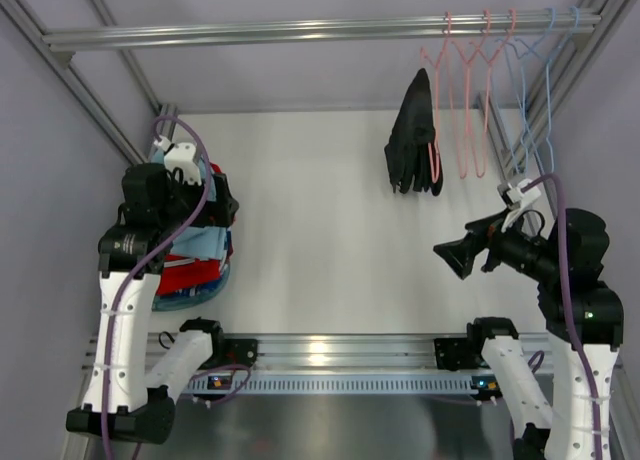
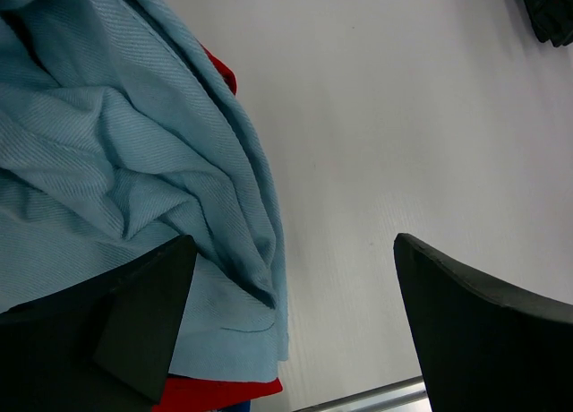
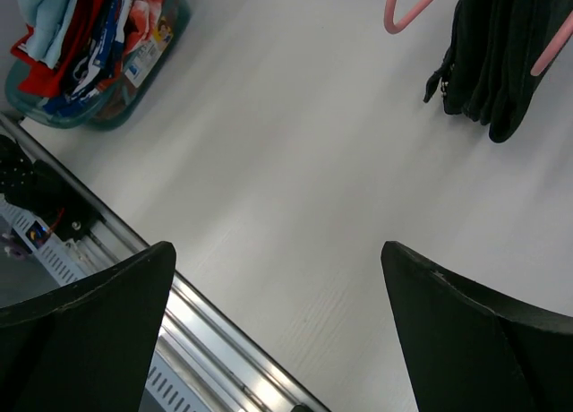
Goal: Remove the trousers from the hanger
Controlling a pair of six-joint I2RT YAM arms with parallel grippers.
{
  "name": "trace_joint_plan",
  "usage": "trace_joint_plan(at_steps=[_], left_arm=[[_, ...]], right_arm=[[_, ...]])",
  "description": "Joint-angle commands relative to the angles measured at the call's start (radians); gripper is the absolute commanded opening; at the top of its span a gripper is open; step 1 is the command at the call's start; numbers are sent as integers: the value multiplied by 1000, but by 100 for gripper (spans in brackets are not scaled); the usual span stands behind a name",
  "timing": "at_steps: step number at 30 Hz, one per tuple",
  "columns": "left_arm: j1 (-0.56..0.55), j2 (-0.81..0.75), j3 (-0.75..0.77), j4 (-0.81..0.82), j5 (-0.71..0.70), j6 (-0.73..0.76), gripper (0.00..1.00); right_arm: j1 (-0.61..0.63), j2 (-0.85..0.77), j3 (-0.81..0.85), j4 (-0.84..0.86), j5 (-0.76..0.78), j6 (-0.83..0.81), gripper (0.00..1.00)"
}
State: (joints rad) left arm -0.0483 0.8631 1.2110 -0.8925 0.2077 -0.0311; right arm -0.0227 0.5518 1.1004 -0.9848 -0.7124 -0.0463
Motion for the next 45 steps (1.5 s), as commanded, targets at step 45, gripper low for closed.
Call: trace_joint_plan(at_steps=[45], left_arm=[[5, 53, 78, 55, -45, -29, 98]], right_arm=[[155, 907, 435, 888, 114, 789, 78]])
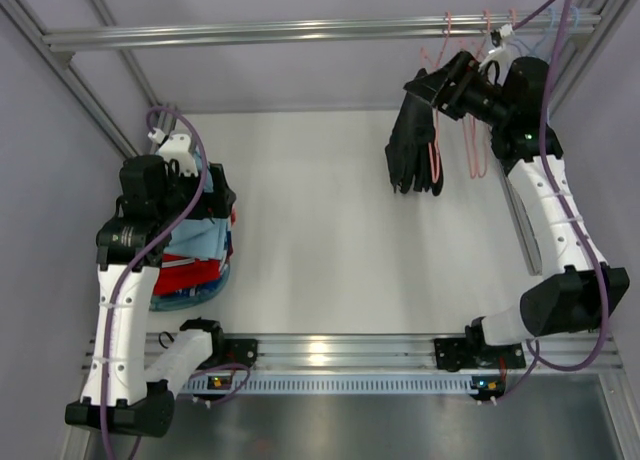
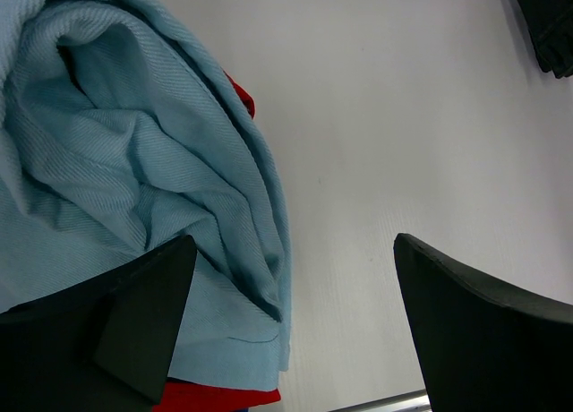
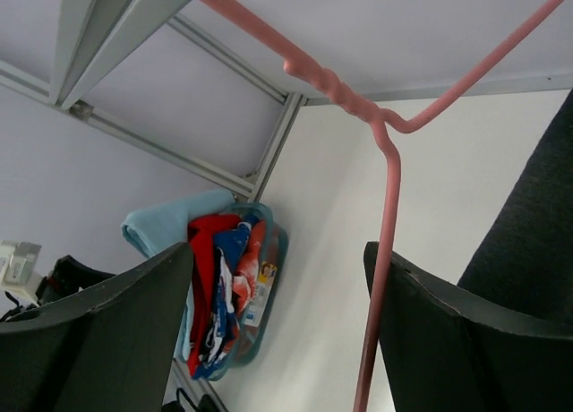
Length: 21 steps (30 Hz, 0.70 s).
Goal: Remove the trousers from the hanger
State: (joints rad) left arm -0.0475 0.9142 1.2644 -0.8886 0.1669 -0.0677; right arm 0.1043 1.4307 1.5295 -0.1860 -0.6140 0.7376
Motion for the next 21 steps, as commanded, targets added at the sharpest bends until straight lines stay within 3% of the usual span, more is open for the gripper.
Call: trace_joint_plan(at_steps=[1, 5, 9, 14, 18, 21], left_arm=[[5, 3, 26, 51, -4, 9, 98], [5, 0, 29, 51, -4, 12, 98], [5, -8, 30, 53, 0, 12, 98], [5, -11, 29, 54, 20, -4, 98], [5, -8, 29, 54, 39, -12, 98], [5, -8, 32, 54, 48, -17, 98]], right_arm=[[31, 33, 4, 95, 16, 6, 78], [35, 48, -29, 143, 3, 46, 70], [35, 45, -63, 224, -18, 98, 46], [34, 30, -54, 258, -61, 146, 28], [35, 8, -43, 304, -85, 192, 8], [35, -15, -31, 330, -84, 218, 0]])
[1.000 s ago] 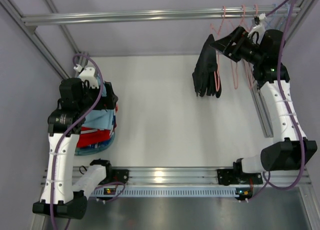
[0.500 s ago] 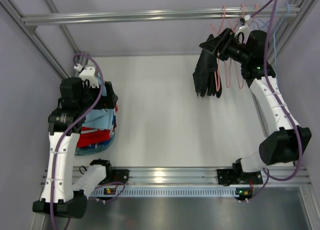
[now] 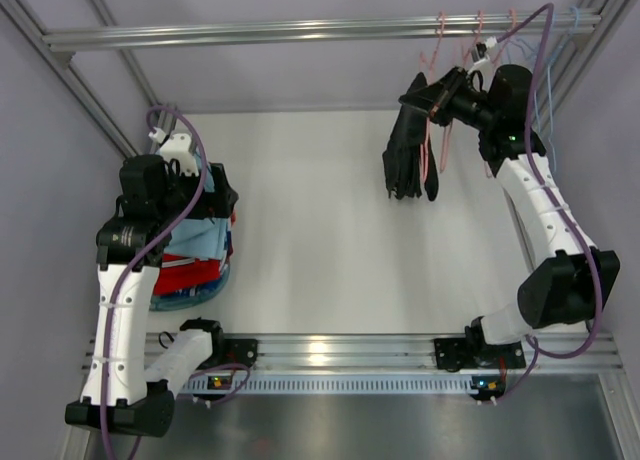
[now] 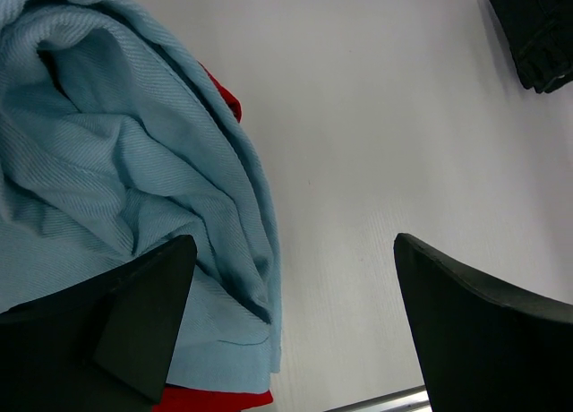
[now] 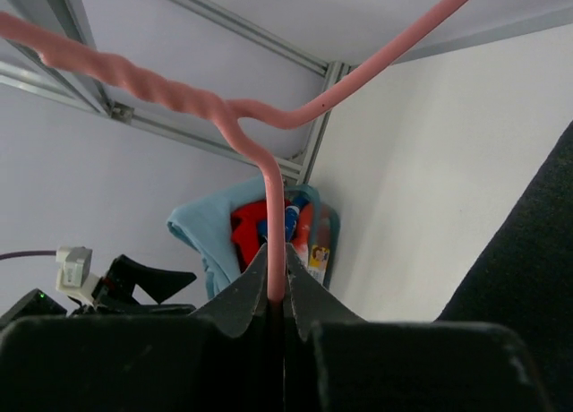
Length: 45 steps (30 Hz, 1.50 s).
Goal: Remove the trousers from the hanger
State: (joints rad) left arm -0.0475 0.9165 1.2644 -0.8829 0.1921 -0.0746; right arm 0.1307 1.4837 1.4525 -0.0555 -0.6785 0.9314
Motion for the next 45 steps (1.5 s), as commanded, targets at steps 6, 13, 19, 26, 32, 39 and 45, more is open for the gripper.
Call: trace_joint_plan(at_steps=[6, 13, 19, 26, 32, 39, 45], left_arm=[[5, -16, 32, 68, 33, -14, 98], [5, -31, 16, 93, 53, -22, 98], [5, -60, 0, 131, 63, 2, 98], [5, -224, -180, 396, 320, 65, 98], [-8, -196, -355, 703, 474, 55, 95], [-309, -97, -415, 1021, 185, 230, 94], [-655, 57, -381, 1231, -41, 309, 95]], right_arm=[[12, -114, 63, 291, -15, 86, 0], [35, -140, 100, 338, -15, 95, 0], [46, -187, 69, 327, -10, 89, 0], [67, -293, -70, 341, -27, 113, 0], [115, -333, -106, 365, -73, 119, 0], [159, -344, -104, 358, -43, 139, 0], [195, -316, -66, 347, 0, 175, 0]])
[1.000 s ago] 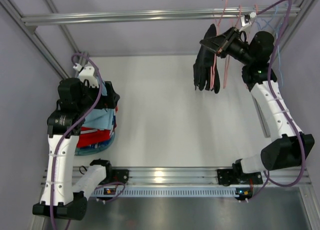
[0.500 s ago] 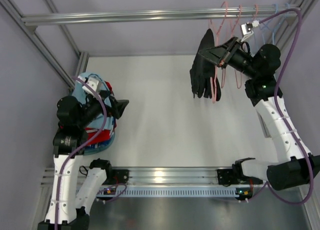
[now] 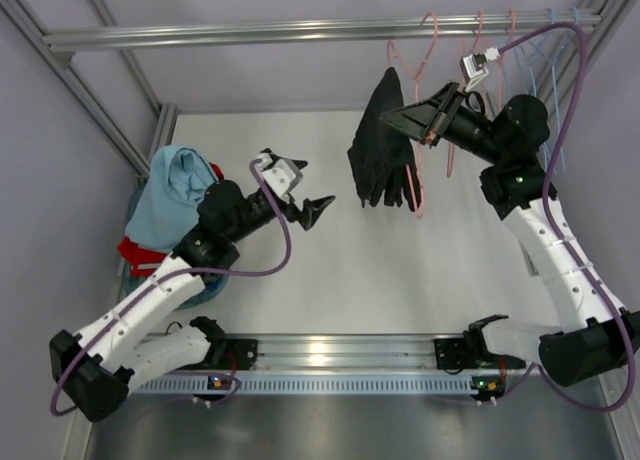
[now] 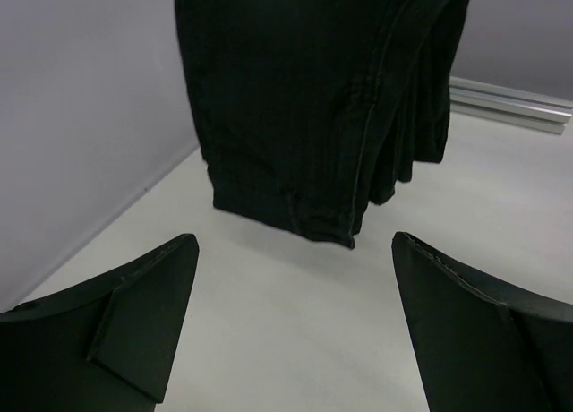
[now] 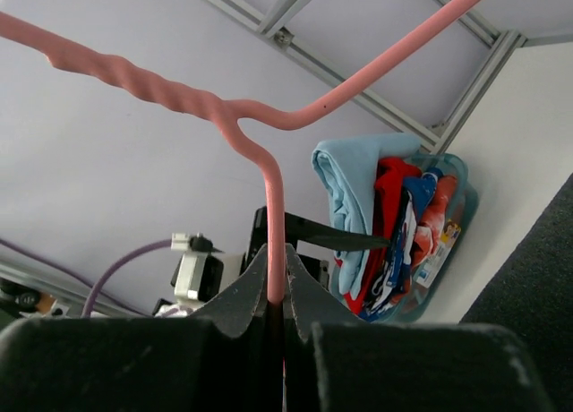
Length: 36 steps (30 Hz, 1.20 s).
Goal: Remove the trousers from the hanger
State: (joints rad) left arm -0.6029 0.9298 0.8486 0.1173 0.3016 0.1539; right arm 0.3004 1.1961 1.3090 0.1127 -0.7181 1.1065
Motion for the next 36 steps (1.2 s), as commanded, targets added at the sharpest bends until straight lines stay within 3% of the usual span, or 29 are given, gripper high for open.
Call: trace_joint_plan(at_steps=[1, 3, 4, 8, 25, 36], left_arm=[[-135, 62, 41, 251, -206, 85, 97], [-248, 122, 64, 310, -290, 120, 97], [-288, 142, 70, 335, -403, 127, 97], [-408, 240, 104, 432, -487, 108, 95], [-433, 468, 257, 533, -564, -33, 87], [-431, 560, 320, 553, -691, 21, 78]], right_arm=[[28, -24, 81, 179, 43, 6, 0], [28, -15, 84, 182, 52, 21, 0], [29, -13, 84, 185, 52, 27, 0], [29, -6, 90, 191, 58, 53, 0], [37, 10, 79, 220, 69, 89, 0], [46, -4, 96, 206, 72, 92, 0]])
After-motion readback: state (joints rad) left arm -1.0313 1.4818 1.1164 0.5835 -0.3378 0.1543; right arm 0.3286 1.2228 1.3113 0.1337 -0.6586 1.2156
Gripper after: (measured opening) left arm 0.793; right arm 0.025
